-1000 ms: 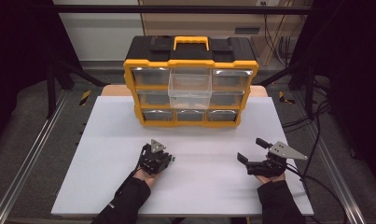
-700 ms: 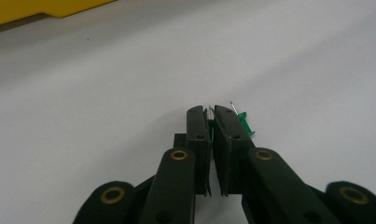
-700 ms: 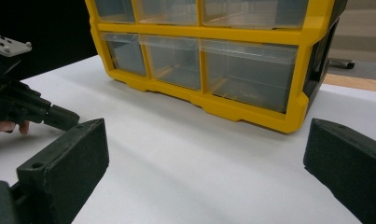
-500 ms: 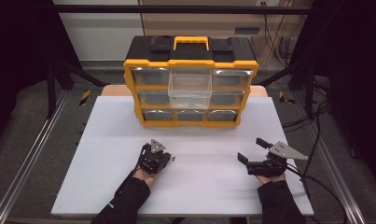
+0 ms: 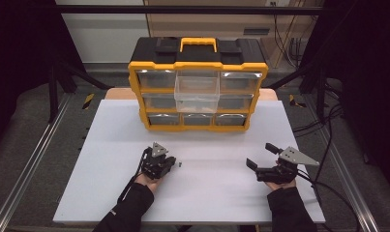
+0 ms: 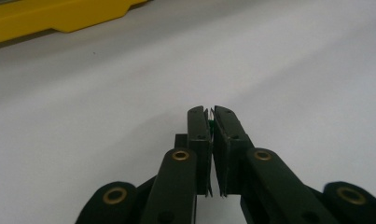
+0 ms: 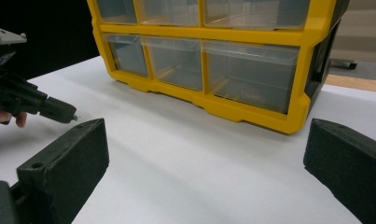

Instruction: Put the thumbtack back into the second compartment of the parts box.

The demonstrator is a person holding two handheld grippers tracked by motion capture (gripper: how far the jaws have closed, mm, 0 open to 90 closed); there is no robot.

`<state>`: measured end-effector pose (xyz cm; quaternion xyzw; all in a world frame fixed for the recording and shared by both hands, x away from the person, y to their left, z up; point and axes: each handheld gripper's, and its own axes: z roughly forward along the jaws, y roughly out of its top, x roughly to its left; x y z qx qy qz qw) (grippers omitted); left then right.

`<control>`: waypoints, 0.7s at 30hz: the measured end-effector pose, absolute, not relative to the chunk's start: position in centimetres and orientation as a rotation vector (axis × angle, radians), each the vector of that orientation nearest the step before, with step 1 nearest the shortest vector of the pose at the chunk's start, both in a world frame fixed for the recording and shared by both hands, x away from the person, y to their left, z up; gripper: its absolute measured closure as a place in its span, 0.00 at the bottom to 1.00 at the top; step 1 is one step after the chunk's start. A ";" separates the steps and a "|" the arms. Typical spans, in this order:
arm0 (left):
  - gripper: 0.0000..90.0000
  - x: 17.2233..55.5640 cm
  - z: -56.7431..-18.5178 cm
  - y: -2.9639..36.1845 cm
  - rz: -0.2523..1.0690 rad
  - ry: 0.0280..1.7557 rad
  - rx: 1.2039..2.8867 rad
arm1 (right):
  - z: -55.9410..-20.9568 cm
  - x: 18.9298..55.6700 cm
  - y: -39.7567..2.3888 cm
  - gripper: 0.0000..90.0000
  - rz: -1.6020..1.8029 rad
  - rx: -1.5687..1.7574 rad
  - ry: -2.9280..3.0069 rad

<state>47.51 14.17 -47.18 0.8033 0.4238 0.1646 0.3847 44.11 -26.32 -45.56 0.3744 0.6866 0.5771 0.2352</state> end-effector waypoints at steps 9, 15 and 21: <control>0.95 47.2 -46.1 15.0 0.384 1.072 2.005 | -45.6 44.1 -26.3 0.00 1.585 1.027 1.886; 0.95 46.9 -45.0 15.7 0.379 1.057 1.977 | -45.6 44.1 -26.3 0.00 1.584 1.028 1.888; 0.95 46.6 -44.0 16.1 0.382 1.035 1.960 | -45.6 44.1 -26.3 0.00 1.584 1.027 1.887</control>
